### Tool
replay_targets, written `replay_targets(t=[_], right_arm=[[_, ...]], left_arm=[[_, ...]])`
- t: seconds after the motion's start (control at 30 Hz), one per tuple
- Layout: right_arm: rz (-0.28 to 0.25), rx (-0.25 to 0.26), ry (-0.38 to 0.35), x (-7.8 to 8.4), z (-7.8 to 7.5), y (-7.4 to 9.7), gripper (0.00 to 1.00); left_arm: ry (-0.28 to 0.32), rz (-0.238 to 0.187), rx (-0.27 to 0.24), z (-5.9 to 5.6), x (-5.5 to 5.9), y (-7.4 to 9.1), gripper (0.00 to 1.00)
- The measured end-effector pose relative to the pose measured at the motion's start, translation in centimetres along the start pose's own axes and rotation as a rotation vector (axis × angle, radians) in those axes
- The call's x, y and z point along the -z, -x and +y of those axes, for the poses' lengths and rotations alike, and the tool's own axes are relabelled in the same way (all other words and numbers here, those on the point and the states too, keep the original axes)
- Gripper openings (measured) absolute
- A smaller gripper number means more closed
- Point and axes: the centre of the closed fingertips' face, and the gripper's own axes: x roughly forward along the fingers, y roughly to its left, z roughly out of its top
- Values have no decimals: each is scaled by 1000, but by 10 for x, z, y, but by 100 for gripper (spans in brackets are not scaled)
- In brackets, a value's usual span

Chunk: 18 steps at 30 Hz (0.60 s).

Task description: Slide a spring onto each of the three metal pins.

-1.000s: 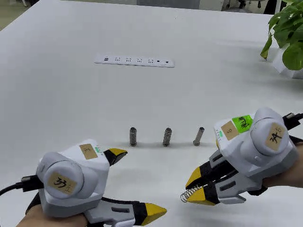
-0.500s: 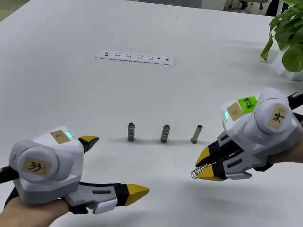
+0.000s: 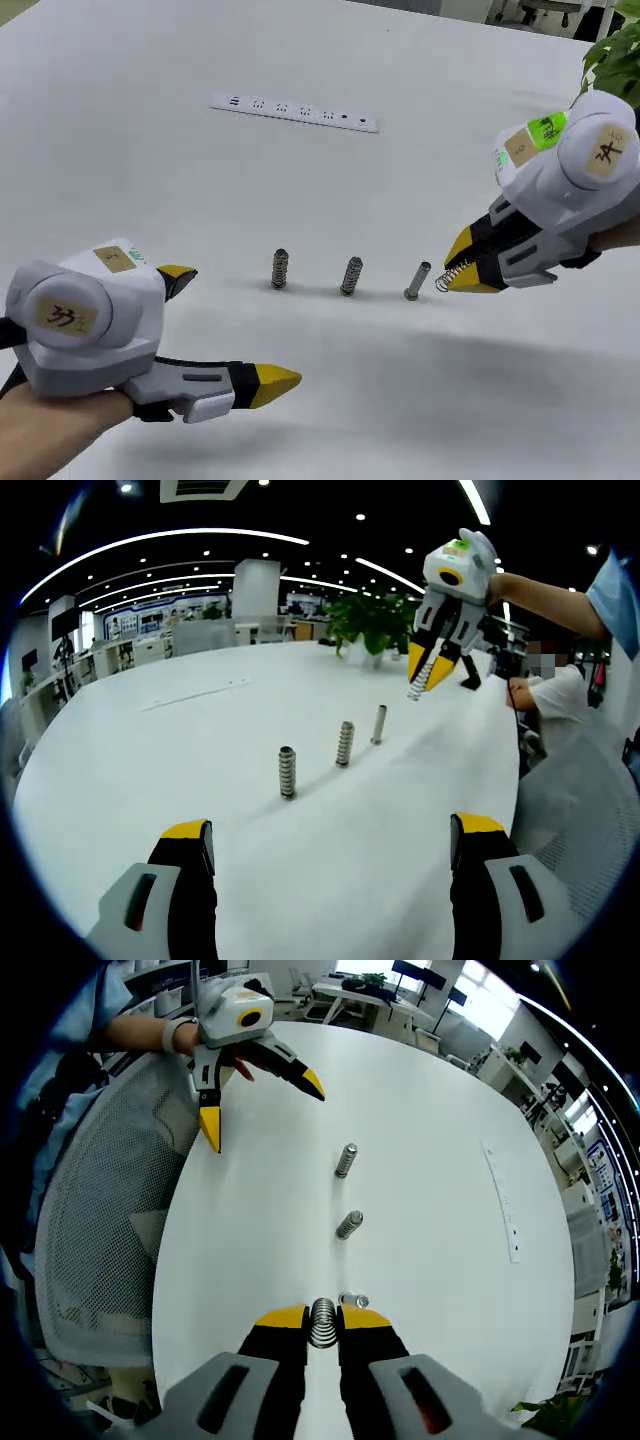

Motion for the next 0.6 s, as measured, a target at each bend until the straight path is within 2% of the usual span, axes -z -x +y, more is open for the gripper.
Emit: replay_targets(t=[0.13, 0.4, 0.57, 0.6], right_arm=[[44, 8, 45, 1, -10, -2, 12], [86, -19, 66, 4, -22, -9, 12], [114, -42, 89, 4, -25, -12, 12], [119, -50, 95, 4, -25, -13, 12]], left_arm=[[7, -8, -14, 5, -1, 1, 100], [15, -11, -19, 9, -1, 2, 100], [8, -14, -9, 2, -4, -1, 100], [7, -14, -5, 4, -4, -1, 100]])
